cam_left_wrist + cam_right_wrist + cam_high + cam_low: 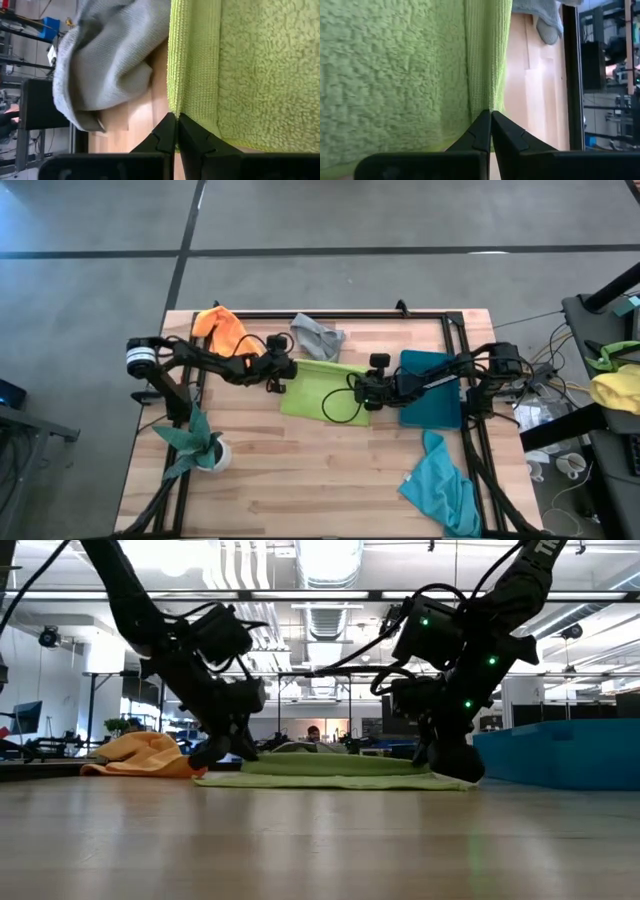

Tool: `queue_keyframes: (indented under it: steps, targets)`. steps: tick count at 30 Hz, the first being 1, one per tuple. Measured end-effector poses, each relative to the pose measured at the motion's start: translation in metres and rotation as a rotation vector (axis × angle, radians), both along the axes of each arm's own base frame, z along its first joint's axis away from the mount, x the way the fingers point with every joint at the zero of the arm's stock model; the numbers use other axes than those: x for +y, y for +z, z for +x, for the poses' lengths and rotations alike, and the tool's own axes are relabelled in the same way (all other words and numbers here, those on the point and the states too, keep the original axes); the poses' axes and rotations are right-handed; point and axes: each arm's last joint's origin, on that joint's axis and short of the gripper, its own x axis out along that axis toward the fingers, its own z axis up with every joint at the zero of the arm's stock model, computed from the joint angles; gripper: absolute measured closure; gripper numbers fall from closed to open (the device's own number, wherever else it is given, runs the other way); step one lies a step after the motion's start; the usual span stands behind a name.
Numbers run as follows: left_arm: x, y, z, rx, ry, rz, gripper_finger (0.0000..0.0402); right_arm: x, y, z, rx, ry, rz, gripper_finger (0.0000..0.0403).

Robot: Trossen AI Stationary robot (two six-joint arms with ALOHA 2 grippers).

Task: Roll microfiber towels into tight, uniform cylinder then place into a basket
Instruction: Roll the green towel

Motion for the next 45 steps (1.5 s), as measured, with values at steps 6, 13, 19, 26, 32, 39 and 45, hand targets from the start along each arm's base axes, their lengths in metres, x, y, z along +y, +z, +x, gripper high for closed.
queue_keyframes:
  steps: [6,13,19,26,32,39,45]
  targets:
    - [-0.005,-0.003,-0.004,0.026,-0.005,-0.007,0.0402,0.003,-0.002,0.000,0.014,0.037,0.070,0.0384]
    - [-0.008,0.004,-0.012,0.065,0.003,-0.036,0.0401,0.003,-0.002,-0.002,0.017,0.026,0.080,0.0341]
    - [-0.014,0.014,-0.017,0.019,-0.021,-0.153,0.0401,0.003,0.002,-0.003,0.000,0.011,0.091,0.0315]
    - [-0.017,0.022,-0.024,-0.014,0.008,-0.225,0.0343,-0.015,0.032,0.005,-0.200,-0.056,0.482,0.0312]
    - [-0.017,0.039,-0.024,0.028,0.042,-0.283,0.0251,-0.050,0.048,0.011,-0.225,-0.083,0.594,0.0312]
    - [-0.015,0.043,-0.023,-0.006,0.061,-0.442,0.0165,-0.084,0.068,0.015,-0.131,-0.103,0.662,0.0312]
    - [-0.005,0.041,-0.015,-0.041,0.137,-0.477,0.0108,-0.101,0.084,0.018,-0.132,-0.060,0.675,0.0312]
